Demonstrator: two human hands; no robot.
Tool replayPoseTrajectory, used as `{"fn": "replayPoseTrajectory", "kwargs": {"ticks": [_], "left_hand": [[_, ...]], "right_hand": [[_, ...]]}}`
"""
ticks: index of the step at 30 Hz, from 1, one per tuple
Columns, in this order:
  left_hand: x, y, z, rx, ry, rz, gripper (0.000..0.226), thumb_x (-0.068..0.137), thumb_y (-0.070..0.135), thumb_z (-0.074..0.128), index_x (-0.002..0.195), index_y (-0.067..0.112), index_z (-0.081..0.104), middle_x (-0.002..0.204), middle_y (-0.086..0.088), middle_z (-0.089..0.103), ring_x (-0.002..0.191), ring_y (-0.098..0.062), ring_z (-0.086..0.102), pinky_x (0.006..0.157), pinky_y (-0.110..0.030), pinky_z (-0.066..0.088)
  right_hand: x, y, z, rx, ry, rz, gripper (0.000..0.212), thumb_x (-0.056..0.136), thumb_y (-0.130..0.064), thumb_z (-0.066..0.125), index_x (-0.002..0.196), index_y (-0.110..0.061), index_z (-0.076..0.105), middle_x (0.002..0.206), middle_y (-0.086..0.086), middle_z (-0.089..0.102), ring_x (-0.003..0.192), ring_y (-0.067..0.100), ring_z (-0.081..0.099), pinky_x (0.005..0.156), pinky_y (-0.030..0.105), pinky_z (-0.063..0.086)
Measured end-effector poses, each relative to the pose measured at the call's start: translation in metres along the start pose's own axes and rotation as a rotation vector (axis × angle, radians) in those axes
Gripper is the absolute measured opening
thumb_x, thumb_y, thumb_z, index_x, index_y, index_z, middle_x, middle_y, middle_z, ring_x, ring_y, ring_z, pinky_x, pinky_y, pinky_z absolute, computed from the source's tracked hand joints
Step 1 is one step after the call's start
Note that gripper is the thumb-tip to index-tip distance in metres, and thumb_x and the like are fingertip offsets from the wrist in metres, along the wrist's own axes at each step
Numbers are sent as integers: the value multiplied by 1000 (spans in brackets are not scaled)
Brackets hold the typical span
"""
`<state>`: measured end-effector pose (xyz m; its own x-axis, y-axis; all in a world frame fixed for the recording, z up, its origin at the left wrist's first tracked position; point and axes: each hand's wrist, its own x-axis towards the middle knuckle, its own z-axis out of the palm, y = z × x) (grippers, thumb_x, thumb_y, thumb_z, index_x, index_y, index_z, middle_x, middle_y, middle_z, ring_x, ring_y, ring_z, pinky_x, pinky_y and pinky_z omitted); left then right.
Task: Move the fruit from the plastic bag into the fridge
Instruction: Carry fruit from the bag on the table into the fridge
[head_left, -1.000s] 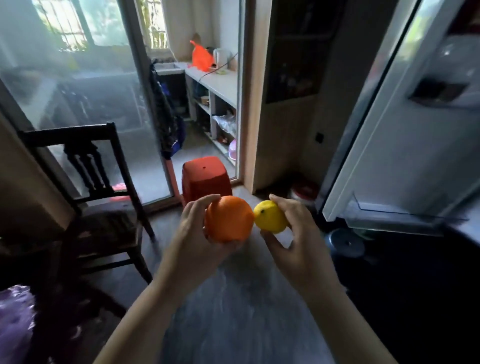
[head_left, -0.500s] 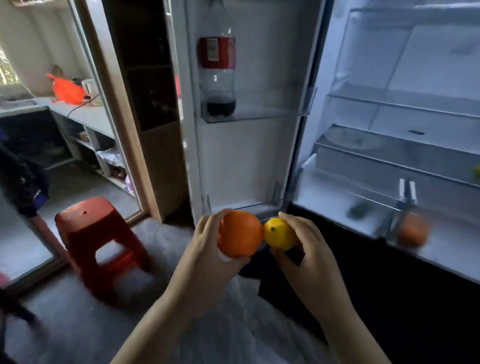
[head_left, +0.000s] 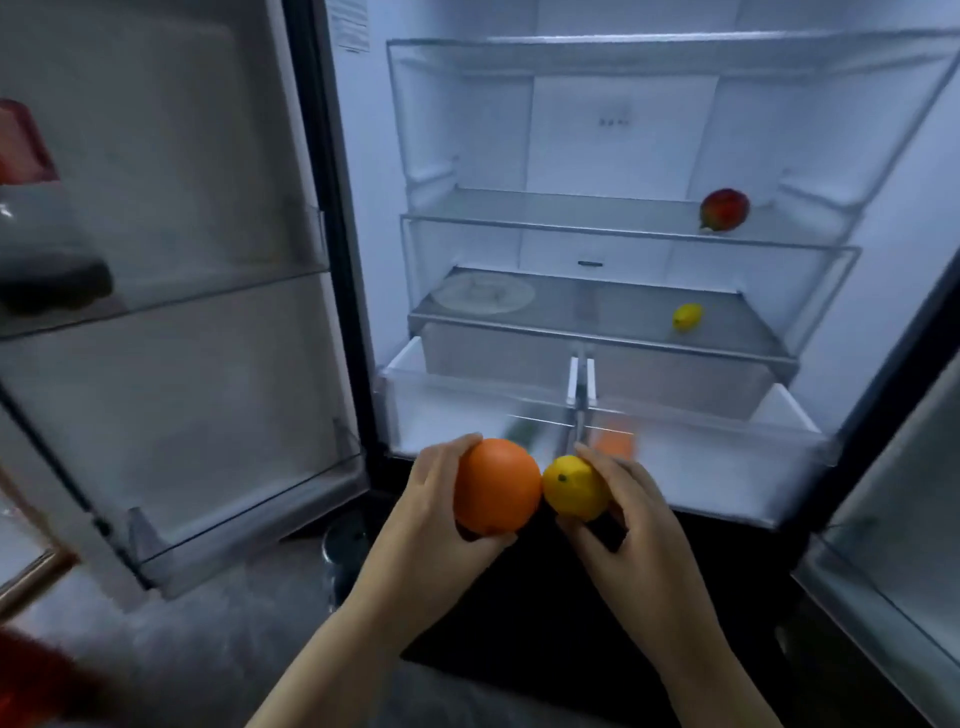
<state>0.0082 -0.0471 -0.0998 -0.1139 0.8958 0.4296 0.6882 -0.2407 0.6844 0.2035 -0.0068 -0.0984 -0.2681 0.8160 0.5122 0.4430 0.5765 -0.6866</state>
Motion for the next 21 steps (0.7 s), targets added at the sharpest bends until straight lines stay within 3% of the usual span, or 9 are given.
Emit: {"fn": "replayPoseTrajectory", "kwargs": {"ticks": [6,10,21], "left_hand": [[76,-10,54,-82,-134,74,82,65,30,80,133,36,36,125,18,40,111,7,43,87,-2,34],[130,-19,82,-170,-181,123,78,68,25,81,131,38,37,123,23,39,112,8,43,83,-3,37],[229,-38,165,-212,-394,215,72,67,31,70,131,39,37,128,21,39,115,5,43,87,-4,34]], "right_hand": [[36,48,-17,-73,69,122,66,77,-6,74,130,-35,47,122,-20,49,115,-5,47,92,5,35],[71,75,-24,-102,123,164,69,75,0,71,128,-37,48,122,-22,49,117,-3,47,93,8,37],[121,156,-28,-128,268,328,58,77,-16,75,122,-42,50,121,-27,48,117,-2,48,92,16,42]]}}
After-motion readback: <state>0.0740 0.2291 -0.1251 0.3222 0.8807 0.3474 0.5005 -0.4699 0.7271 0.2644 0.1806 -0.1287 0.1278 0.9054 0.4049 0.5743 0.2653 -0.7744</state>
